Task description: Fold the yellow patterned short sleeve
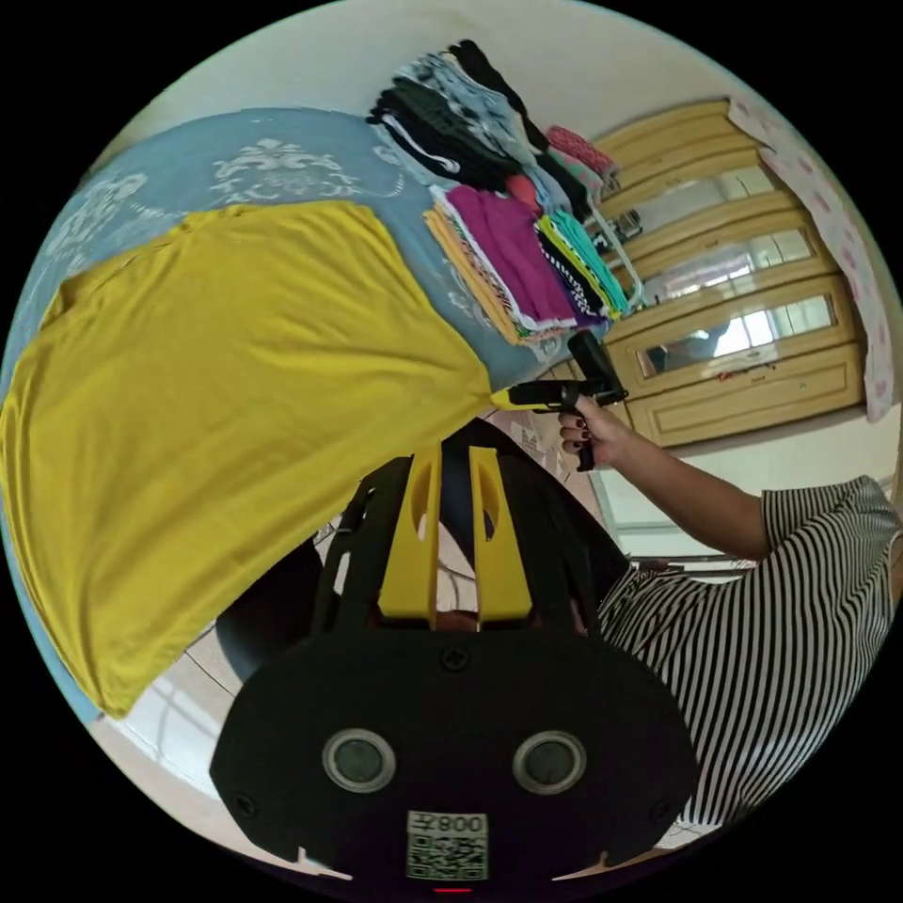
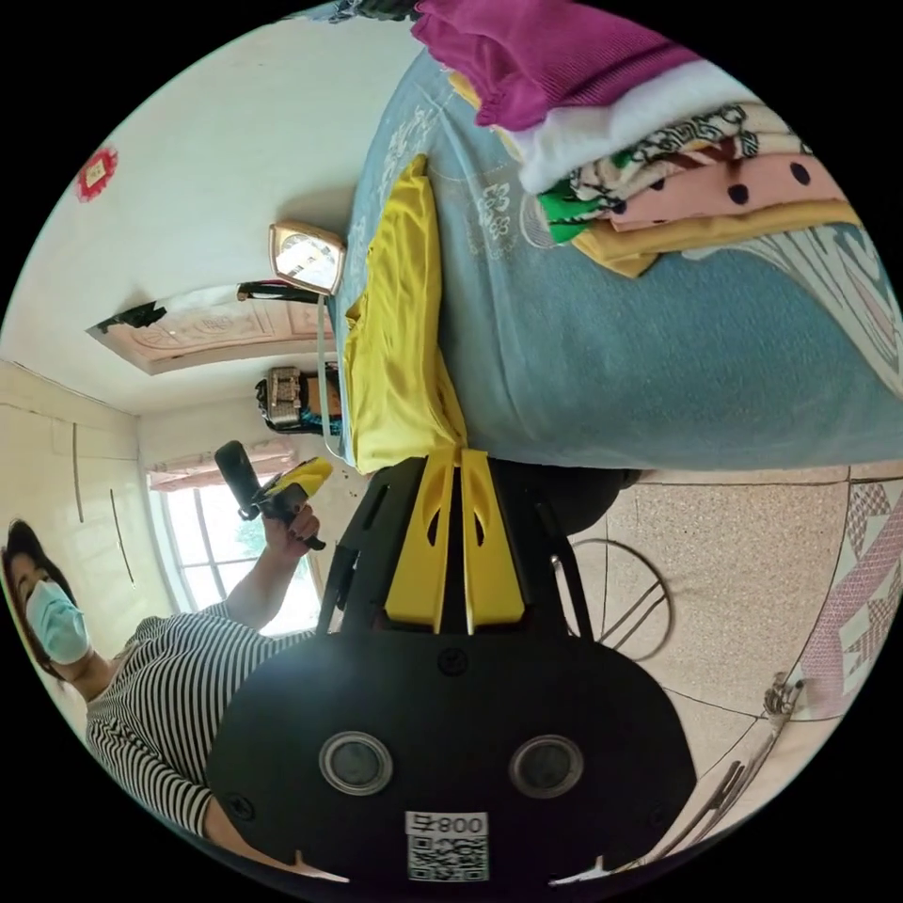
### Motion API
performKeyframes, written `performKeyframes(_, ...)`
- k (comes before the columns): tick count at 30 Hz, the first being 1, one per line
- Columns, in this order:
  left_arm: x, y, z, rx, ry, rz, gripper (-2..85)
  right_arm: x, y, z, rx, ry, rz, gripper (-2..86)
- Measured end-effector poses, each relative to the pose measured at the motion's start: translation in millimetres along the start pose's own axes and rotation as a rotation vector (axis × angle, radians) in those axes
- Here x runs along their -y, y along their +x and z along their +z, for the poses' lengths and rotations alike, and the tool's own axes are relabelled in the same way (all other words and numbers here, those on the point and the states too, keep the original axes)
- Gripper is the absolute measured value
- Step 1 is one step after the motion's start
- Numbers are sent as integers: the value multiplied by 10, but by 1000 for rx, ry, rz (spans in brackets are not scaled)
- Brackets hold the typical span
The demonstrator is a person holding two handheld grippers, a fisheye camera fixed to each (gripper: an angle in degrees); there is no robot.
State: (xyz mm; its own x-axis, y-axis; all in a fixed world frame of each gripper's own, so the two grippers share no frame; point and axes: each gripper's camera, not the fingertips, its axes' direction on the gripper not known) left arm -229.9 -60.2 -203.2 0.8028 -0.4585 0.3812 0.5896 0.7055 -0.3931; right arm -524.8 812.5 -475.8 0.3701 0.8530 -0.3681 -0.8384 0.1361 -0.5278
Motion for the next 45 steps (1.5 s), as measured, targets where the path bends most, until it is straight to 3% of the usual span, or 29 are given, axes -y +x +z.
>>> performKeyframes(11,714,1136,1112,391,-78,383,80,-147,-562,-244,80,56,-212,7)
performKeyframes(17,795,1285,1395,589,-71,397,29,-52,-643,-41,51,29,-259,7)
performKeyframes(29,652,532,811,289,187,-8,10,822,-190,127,-47,155,-181,48)
performKeyframes(45,580,339,793,201,182,21,9,2314,658,1188,-178,94,23,82)
